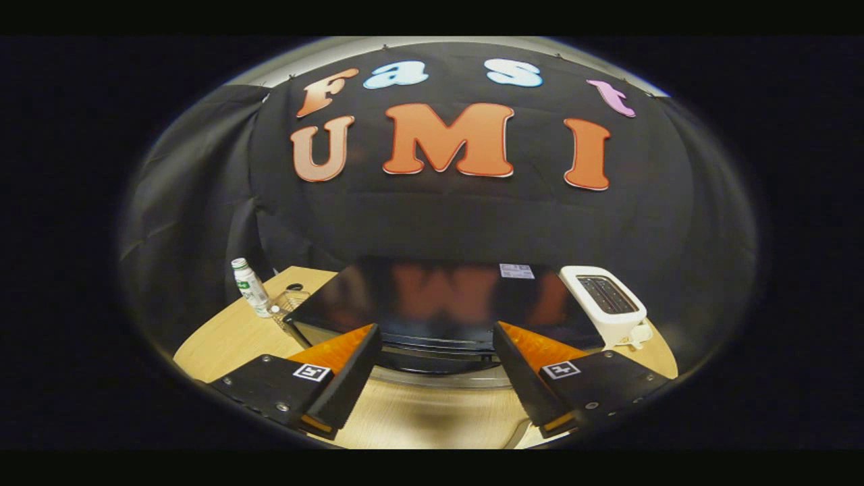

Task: Open the toaster oven, put the food inside, and close the toaster oven door.

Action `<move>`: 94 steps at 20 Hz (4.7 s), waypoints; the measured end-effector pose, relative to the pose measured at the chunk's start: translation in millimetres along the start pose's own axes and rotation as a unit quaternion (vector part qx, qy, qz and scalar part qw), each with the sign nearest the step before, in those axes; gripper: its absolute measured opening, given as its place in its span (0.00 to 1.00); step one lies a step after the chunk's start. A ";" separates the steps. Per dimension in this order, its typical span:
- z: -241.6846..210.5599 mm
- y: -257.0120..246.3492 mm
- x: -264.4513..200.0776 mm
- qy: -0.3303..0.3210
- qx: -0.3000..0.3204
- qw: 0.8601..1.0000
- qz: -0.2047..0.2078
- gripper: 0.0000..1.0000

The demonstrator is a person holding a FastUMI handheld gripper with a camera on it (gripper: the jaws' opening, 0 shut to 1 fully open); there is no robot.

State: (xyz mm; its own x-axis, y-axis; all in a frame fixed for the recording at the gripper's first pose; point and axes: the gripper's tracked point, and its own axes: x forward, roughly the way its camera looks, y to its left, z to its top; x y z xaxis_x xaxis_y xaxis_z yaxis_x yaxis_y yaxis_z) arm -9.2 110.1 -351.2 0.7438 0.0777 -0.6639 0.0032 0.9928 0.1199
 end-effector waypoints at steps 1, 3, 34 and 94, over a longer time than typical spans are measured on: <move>-6.2 -1.5 2.0 0.009 0.012 1.000 -0.001 0.98; -12.3 -0.5 2.3 0.012 0.052 0.999 0.001 0.98; -184.4 26.4 -102.9 0.240 0.004 0.969 0.058 0.78; -95.0 -158.7 -122.9 0.167 0.376 0.906 0.101 0.33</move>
State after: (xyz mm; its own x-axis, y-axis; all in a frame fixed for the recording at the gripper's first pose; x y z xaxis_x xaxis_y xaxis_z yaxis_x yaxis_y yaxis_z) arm -164.6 -48.3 -358.8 0.5357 0.3985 -0.7445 0.4378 0.6228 0.6484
